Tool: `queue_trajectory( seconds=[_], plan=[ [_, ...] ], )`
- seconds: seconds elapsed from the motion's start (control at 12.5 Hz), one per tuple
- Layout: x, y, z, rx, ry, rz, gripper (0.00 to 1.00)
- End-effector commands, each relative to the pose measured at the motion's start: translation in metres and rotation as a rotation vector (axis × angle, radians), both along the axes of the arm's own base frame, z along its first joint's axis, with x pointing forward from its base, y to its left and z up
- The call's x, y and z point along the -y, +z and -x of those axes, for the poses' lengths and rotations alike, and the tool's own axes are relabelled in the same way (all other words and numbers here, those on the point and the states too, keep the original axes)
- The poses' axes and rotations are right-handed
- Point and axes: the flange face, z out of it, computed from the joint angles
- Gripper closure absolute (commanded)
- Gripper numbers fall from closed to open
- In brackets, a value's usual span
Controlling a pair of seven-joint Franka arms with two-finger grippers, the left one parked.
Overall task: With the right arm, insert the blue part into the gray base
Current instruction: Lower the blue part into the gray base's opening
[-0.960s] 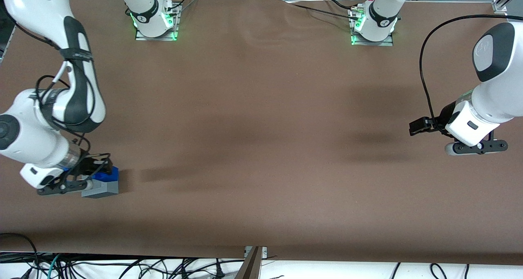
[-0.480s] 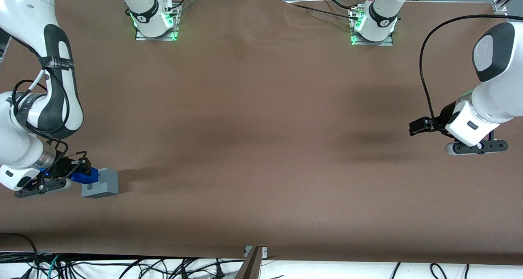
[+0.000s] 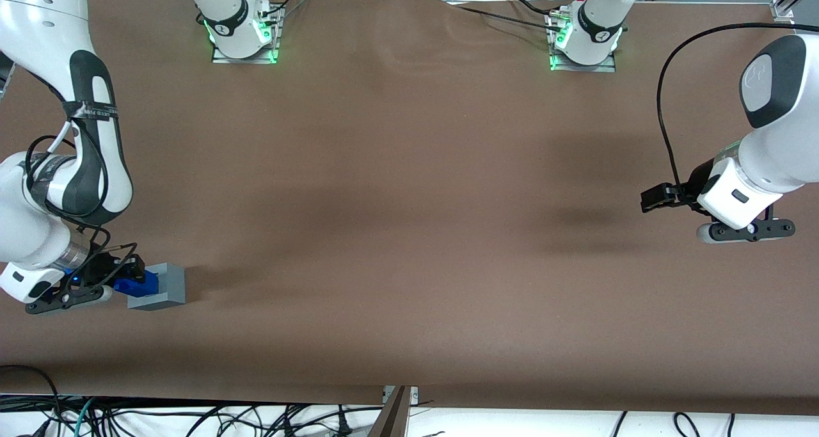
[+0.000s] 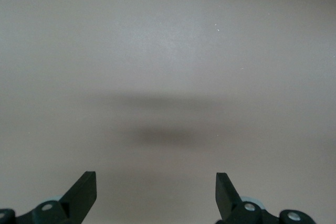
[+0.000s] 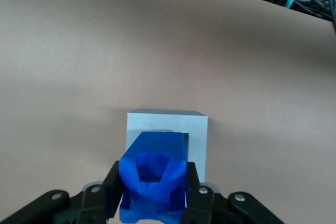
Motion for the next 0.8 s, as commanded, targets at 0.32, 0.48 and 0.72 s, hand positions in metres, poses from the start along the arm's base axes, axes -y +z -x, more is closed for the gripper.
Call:
queue_trajectory(
  seconds=[0.32, 0.48, 0.72],
  plan=[
    [0.019, -0.014, -0.002, -0.005, -0.014, -0.024, 0.61],
    [0.026, -0.016, -0.002, -0.005, -0.025, -0.026, 0.61],
    [0.028, -0.023, -0.002, -0.002, -0.041, -0.046, 0.61]
  ],
)
